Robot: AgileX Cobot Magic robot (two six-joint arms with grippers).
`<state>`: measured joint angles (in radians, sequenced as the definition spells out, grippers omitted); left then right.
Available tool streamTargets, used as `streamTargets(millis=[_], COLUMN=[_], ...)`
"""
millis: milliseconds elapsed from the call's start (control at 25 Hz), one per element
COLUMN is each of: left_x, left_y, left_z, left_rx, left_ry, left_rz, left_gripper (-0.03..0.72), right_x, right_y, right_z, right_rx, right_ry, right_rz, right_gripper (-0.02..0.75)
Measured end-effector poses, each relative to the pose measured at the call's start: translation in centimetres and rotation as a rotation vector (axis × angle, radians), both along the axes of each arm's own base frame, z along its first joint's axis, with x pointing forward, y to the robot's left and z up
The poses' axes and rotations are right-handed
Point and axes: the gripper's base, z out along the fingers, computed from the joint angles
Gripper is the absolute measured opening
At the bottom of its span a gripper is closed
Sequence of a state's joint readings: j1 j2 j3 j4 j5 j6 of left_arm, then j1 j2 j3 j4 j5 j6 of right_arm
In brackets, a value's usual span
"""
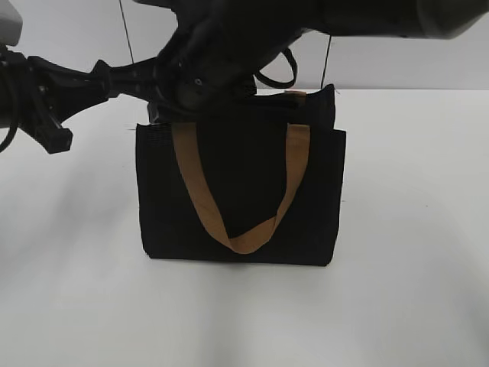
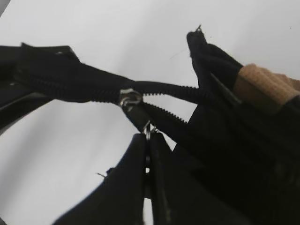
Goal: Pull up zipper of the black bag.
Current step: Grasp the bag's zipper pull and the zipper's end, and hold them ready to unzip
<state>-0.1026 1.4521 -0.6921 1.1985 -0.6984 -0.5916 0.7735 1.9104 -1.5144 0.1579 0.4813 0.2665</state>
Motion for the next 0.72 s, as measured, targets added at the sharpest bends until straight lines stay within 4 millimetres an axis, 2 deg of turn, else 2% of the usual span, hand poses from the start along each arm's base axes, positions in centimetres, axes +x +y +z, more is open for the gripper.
streamTargets(millis=[280, 480, 720], left_x=[0.1, 0.1, -0.6], left_y=[0.2, 0.2, 0.4], left_z=[-0.2, -0.1, 1.1], left_rx=[0.021, 0.023, 0.019], left_ry=[0.010, 0.008, 0.002], left_rz=[0.025, 0.027, 0.048], left_gripper=[0.021, 0.021, 0.020], right_x=[-0.4, -0.2, 0.7], right_y=[-0.9, -1.6, -2.8], right_z=[2.6, 2.4, 1.9], right_rx=[0.035, -0.014, -0.043], right_ry=[-0.041, -0.039, -0.011], right_rz=[-0.006, 0.021, 0.027], right_gripper=[-0.015, -0.015, -0.015])
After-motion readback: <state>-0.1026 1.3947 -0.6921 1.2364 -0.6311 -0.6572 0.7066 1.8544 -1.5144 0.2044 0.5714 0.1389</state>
